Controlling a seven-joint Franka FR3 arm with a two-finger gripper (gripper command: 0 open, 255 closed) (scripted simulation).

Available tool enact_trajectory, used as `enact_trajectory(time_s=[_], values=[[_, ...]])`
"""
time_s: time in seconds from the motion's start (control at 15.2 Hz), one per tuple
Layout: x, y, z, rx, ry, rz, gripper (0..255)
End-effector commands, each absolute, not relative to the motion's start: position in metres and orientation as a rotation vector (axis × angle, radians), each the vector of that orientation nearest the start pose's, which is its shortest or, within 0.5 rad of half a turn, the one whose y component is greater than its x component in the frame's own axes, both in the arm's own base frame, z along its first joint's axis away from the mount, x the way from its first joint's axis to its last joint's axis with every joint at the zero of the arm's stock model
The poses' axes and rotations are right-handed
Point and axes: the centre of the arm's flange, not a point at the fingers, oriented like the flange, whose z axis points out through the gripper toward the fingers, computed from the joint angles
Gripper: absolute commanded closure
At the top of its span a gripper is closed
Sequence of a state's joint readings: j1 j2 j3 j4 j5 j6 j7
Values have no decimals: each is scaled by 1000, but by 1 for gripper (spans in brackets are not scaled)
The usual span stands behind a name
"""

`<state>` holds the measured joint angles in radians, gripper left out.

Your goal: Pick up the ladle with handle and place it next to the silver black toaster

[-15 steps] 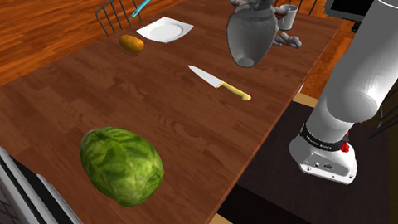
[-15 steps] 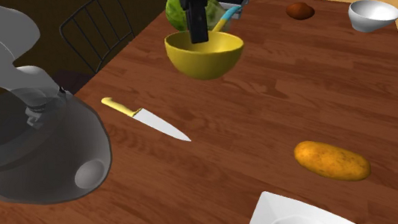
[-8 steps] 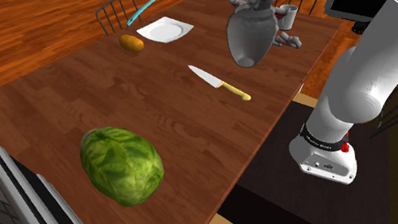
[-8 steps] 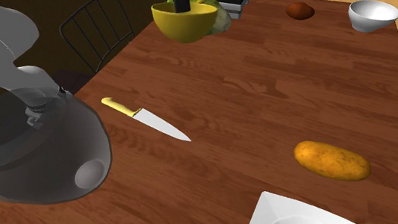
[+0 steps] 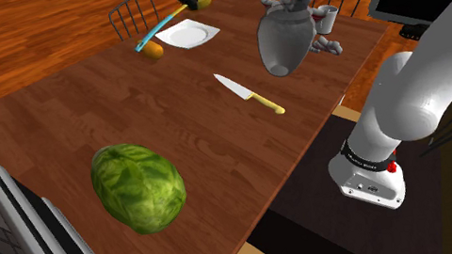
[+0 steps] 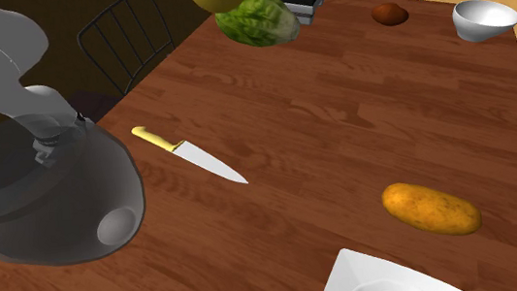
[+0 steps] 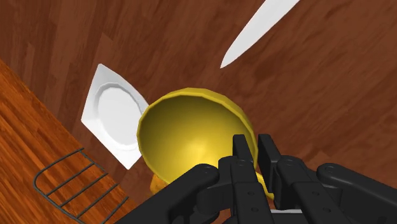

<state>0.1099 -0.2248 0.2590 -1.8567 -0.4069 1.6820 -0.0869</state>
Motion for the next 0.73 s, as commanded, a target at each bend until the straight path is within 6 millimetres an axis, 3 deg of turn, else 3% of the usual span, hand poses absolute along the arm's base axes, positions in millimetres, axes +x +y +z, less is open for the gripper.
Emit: enact_trajectory(time_s=[0.0, 0.66], values=[[453, 176, 621, -3483, -865, -190, 255], [377, 284, 621, -3483, -865, -190, 255]])
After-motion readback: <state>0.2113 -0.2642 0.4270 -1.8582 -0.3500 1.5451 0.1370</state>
